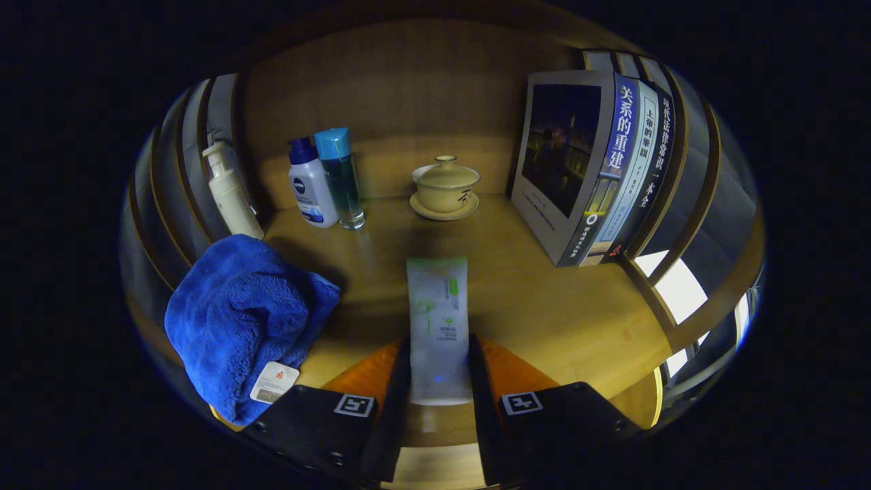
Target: Pull open the drawer, take out the items inside it, and place them on the countertop above the cabinet.
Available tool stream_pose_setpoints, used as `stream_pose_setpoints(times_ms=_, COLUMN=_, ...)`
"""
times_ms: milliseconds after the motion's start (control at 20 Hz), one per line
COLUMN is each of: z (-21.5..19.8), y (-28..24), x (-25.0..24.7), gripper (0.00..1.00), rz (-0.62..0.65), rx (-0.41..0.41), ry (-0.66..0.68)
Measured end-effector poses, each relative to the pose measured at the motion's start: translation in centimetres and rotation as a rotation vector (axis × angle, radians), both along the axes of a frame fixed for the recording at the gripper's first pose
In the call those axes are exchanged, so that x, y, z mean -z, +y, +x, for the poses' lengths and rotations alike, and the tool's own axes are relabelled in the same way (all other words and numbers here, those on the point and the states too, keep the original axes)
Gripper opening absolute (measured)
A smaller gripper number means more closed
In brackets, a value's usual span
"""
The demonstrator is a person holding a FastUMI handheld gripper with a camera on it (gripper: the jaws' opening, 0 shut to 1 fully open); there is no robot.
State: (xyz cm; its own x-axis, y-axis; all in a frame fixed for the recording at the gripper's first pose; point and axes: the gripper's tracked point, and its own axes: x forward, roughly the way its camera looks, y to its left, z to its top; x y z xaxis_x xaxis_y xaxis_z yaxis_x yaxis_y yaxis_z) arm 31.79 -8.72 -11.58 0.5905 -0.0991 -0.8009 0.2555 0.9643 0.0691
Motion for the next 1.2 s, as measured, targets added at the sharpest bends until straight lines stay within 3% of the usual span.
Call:
stream_pose_setpoints(times_ms=100, z=0.9, y=-0.5, x=-1.2, gripper=0.68, rz=-0.023, rx=0.025, ry=-0.073)
stream_pose_setpoints(times_ms=300, z=-0.1, y=-0.9, x=-1.6, gripper=0.97, rz=0.008, rx=0.065, ry=-0.089)
stream_pose_setpoints(times_ms=650, z=0.0, y=0.5, x=-3.2, gripper=0.97, rz=0.024, rx=0.022, ry=-0.173)
stream_pose_setpoints(times_ms=900, z=-0.9, y=1.0, x=-9.0, gripper=0.97, rz=-0.020, rx=0.003, ry=-0.384)
stream_pose_setpoints(times_ms=1200, z=-5.9, y=3.5, x=-16.2, gripper=0.96, rz=-0.119, rx=0.004, ry=-0.603)
